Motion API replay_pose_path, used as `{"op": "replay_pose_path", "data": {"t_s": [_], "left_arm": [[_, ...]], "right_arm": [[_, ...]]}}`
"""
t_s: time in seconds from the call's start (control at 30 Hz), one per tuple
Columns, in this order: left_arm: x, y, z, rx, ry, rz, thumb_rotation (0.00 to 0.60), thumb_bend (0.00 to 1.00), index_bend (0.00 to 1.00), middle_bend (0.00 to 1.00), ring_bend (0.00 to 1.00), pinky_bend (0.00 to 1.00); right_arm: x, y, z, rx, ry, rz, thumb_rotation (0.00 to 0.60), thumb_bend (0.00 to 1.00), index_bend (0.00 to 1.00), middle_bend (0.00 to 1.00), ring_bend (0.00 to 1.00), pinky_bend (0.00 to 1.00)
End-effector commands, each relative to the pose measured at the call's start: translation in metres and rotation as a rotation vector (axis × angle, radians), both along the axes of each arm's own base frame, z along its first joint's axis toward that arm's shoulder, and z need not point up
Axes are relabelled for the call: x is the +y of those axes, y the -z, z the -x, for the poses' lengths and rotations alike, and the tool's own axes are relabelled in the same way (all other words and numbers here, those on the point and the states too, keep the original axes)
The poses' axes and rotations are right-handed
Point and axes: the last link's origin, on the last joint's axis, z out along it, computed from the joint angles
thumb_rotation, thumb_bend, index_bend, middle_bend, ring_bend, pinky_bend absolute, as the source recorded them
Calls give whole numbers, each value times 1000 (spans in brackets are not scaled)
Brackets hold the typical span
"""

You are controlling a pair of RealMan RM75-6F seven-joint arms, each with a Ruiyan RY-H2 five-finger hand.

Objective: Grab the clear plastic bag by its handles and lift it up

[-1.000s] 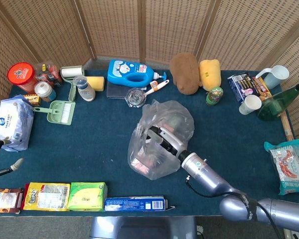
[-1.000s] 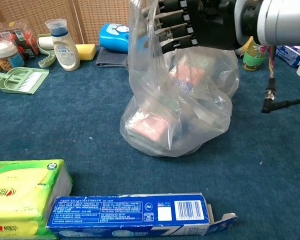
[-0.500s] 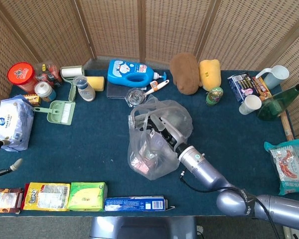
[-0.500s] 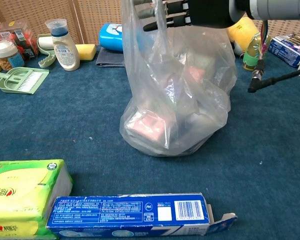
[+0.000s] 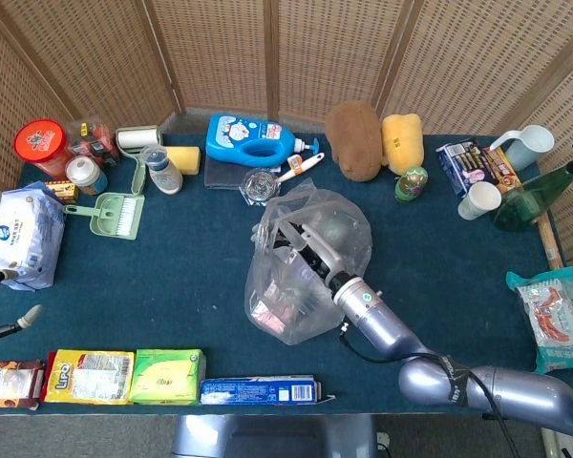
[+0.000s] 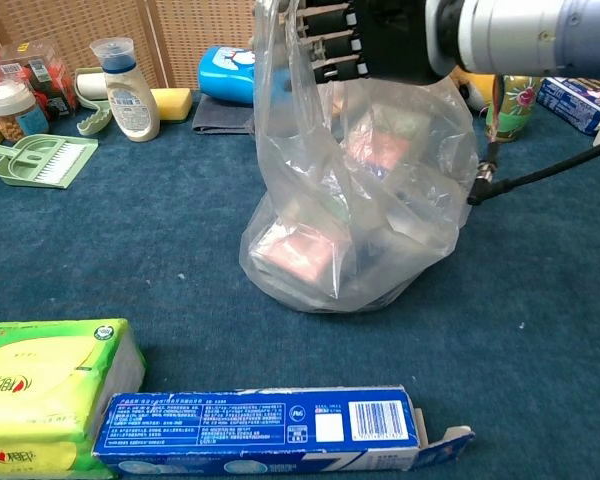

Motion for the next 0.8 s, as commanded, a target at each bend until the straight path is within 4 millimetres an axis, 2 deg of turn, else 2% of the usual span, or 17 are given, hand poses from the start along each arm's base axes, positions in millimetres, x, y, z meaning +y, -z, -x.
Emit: {"op": "replay_pose_path", "data": {"t_s": [0.03,0.17,0.27,0.43,0.5,0.57,0.67,0.7,0.8], "left_arm": [[0,0,0,1,1,0,0,157,320,356,310,133],[1,-1,-1,5,3,-1,0,156,320,356,310,133],[0,-1,-1,6,-1,-2,0,156,320,356,310,133],[-1,0,1,6,-11,1,0,156,320,356,310,133],[0,0,1,5,-13,2,0,156,320,356,310,133],[0,1,1,5,-12,4,0,156,320,356,310,133],[1,1,0,5,-8,6,0,156,320,356,310,133],[1,1,0,4,-7,7,0,156,320,356,310,133],[1,2,-1,3,-7,8,0,156,320,356,310,133]], "right_arm": [[-2,5,-7,-27,11,-40,0,175,296,320,303,212],[-4,0,-26,-136,56,-139,0,175,322,351,424,220],[-10,-14,-41,-236,93,-215,0,175,360,391,491,222],[-20,-36,-51,-360,169,-295,0,179,436,461,624,240],[-23,-44,-50,-380,187,-313,0,182,446,483,651,323],[-24,-51,-49,-388,196,-327,0,185,447,497,652,475],[-25,-63,-47,-402,205,-337,2,206,447,503,647,630],[-25,-66,-47,-407,206,-337,11,217,447,503,647,657],[-28,-77,-46,-413,204,-321,89,284,447,504,649,758]]}}
